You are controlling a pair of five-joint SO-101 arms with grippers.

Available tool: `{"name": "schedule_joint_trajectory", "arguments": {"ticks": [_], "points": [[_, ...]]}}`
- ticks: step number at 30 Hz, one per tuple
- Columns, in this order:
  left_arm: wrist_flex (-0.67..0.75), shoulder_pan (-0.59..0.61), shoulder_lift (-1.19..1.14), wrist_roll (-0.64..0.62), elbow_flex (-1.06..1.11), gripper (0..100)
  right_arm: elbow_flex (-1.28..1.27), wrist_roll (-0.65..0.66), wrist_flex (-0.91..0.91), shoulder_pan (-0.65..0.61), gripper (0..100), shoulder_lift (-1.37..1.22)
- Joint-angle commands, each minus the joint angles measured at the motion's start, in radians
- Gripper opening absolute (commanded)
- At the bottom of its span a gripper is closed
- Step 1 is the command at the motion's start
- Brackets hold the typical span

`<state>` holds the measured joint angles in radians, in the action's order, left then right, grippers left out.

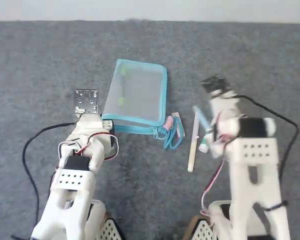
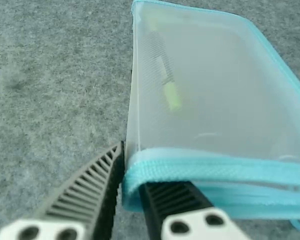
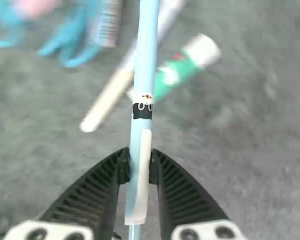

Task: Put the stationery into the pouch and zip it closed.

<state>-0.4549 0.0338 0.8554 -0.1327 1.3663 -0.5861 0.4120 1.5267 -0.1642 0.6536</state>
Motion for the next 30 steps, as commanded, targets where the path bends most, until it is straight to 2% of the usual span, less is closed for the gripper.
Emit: {"name": "schedule_joint_trajectory", "arguments": {"ticks": [1,8,15,19,25,30], "points": [[0.015,0.009,-0.017,-0.051,-0.044,1,0.008,-0.017,0.047,-0.174,0.8,0.070],[0.014,0.005,-0.017,-0.061,-0.042,1,0.015,-0.038,0.047,-0.435,0.8,0.070],[0.014,0.003,-0.017,-0.061,-0.042,1,0.106,-0.077,0.041,-0.512,0.8,-0.008],[0.014,0.003,-0.017,-0.061,-0.042,1,0.209,-0.080,0.094,-0.495,0.8,-0.033],[0.014,0.005,-0.017,-0.061,-0.041,1,0.362,-0.068,0.249,-0.367,0.7,0.062],[0.014,0.005,-0.017,-0.061,-0.042,1,0.334,-0.003,0.271,-0.286,0.7,0.122]]}}
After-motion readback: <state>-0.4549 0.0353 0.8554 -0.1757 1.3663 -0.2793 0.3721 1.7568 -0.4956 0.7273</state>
